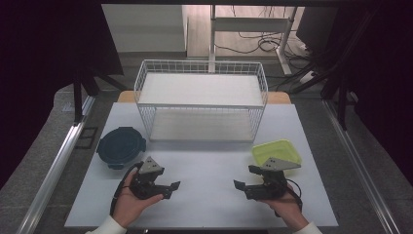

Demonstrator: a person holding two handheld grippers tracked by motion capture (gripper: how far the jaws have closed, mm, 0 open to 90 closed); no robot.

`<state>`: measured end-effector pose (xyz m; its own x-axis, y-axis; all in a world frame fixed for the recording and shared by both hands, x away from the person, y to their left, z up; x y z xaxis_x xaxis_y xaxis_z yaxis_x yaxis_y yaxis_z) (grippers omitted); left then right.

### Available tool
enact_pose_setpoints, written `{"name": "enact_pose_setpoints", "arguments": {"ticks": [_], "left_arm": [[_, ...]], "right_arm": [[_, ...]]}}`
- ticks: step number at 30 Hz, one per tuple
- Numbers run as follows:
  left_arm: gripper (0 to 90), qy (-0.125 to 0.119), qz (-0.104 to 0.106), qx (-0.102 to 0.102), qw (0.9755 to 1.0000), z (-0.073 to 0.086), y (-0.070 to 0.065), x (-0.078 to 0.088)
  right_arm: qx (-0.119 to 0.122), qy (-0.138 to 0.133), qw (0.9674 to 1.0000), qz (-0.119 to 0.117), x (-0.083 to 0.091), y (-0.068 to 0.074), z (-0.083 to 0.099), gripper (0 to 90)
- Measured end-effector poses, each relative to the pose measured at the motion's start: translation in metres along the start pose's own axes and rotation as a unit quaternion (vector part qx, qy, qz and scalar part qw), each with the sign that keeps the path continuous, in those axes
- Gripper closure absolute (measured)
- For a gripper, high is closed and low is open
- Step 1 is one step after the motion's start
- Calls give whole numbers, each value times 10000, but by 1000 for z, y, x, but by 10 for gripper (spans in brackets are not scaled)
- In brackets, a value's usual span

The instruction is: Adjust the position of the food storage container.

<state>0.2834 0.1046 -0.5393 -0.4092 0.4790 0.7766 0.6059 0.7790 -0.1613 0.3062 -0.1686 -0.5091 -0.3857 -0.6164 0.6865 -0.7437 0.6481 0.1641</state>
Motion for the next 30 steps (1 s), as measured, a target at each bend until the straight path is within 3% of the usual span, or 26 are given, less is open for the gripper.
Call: {"name": "enact_pose_setpoints", "arguments": {"ticks": [4, 12, 17, 25, 30], "left_arm": [[240, -20, 10, -40, 10000, -2, -4, 0], [239, -147, -16, -108, 9998, 0, -6, 7], [238, -265, -26, -89, 9996, -3, -5, 11], [254, -237, 40, -162, 9996, -7, -6, 8], [267, -260, 92, -188, 9994, -13, -5, 18]], "right_arm": [[121, 14, 9999, 35, 2, 4, -1, 186], [113, 3, 9997, 202, 4, 7, -4, 185], [71, 27, 9997, 225, 4, 5, -3, 185], [-3, 21, 9995, 302, 7, -2, 0, 185], [14, 32, 9996, 298, 6, -2, -3, 185]]}}
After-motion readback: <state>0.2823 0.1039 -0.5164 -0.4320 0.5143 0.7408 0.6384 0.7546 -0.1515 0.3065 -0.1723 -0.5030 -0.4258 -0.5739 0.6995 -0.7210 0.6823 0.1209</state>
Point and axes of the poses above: each handheld gripper's, and its own axes: x roughly backward along the jaws, z roughly out of its underside, y roughly to its left, the point moved 8 cm from there along -x, roughly forward along the jaws, and after that the axes turned 9 degrees about y, right-handed, at the moved point
